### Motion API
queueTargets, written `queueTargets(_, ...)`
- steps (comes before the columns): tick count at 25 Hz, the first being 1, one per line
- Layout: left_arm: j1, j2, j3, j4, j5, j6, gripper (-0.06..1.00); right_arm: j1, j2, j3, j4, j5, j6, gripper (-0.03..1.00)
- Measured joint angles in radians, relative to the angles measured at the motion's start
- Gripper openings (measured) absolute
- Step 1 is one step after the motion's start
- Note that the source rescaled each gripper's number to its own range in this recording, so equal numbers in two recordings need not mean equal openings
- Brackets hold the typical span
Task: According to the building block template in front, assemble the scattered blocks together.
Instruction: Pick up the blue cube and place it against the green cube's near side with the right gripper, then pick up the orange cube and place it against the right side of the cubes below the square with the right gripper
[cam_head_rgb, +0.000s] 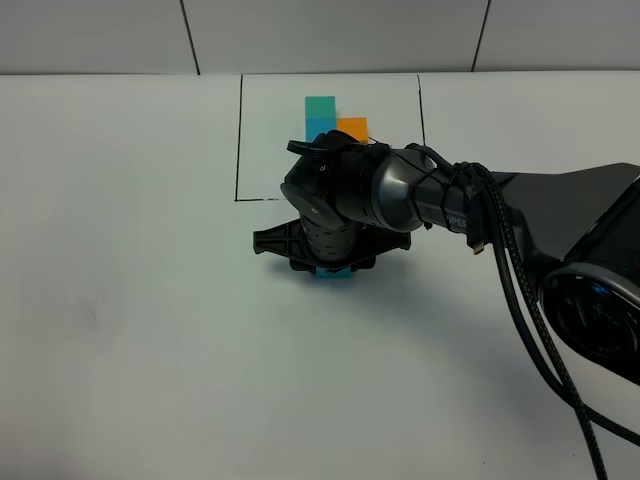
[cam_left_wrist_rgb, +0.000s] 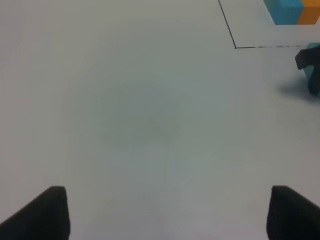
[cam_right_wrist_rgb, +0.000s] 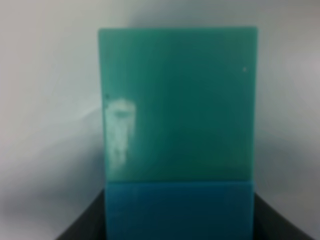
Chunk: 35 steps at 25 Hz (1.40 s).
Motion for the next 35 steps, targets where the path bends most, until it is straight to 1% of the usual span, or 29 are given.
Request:
queueTargets(19,0.000,0.000,0.000,0.000,0.000,0.000,0.81,0.000,0.001,0.000,0.004,-0.001,-0.001,0.01)
queueTargets(20,0.000,0.000,0.000,0.000,0.000,0.000,0.81,0.000,0.001,0.000,0.005,-0.001,-0.002,0.02)
queueTargets(21,0.000,0.000,0.000,0.000,0.000,0.000,0.81,0.000,0.001,0.000,0.007,-0.001,-0.005,0.04)
queueTargets(22,0.000,0.000,0.000,0.000,0.000,0.000,0.81,-0.001,0.001,0.000,0.007,0.000,-0.007,0.09)
queueTargets(23,0.000,0.000,0.000,0.000,0.000,0.000,0.81,-0.002,0.001,0.000,0.007,0.002,-0.008,0.18)
queueTargets(25,0.000,0.000,0.000,0.000,0.000,0.000,0.81,-0.005,-0.002,0.000,0.007,0.002,-0.017,0.40)
queueTargets(28,0.000,0.000,0.000,0.000,0.000,0.000,0.81,-0.007,-0.011,0.002,0.007,0.005,-0.030,0.80)
queueTargets(29,0.000,0.000,0.000,0.000,0.000,0.000,0.81,-0.007,-0.018,0.003,0.007,0.008,-0.040,0.89)
queueTargets(30,0.000,0.000,0.000,0.000,0.000,0.000,0.81,-0.007,-0.026,0.004,0.011,0.010,-0.049,0.95)
queueTargets(31,0.000,0.000,0.000,0.000,0.000,0.000,0.81,-0.007,-0.040,0.004,0.015,0.014,-0.058,0.99)
queueTargets(35,0.000,0.000,0.000,0.000,0.000,0.000,0.81,-0.003,-0.114,0.010,0.038,0.035,-0.114,1.00)
